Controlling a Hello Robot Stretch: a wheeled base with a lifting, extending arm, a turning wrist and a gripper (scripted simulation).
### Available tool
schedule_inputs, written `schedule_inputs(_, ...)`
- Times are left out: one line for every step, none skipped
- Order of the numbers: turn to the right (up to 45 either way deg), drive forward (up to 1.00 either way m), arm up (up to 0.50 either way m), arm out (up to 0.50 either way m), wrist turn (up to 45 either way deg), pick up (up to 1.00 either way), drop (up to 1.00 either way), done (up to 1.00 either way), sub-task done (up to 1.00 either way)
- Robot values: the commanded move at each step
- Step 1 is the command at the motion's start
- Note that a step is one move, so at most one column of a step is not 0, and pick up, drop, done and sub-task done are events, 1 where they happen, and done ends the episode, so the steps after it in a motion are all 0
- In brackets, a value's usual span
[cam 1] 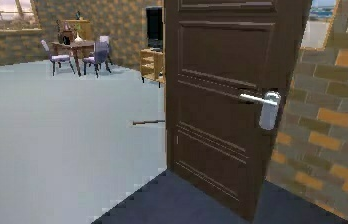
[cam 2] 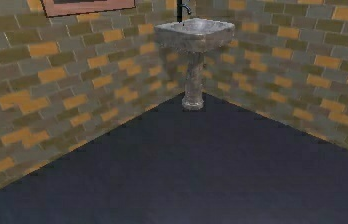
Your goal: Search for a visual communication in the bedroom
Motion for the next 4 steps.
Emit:
schedule_inputs(-45.0, 0.0, 0.0, 0.0, 0.0, 0.0, 0.0, 0.0, 0.0)
schedule_inputs(0.0, 1.0, 0.0, 0.0, 0.0, 0.0, 0.0, 0.0, 0.0)
schedule_inputs(0.0, 0.5, 0.0, 0.0, 0.0, 0.0, 0.0, 0.0, 0.0)
schedule_inputs(-45.0, 0.0, 0.0, 0.0, 0.0, 0.0, 0.0, 0.0, 0.0)
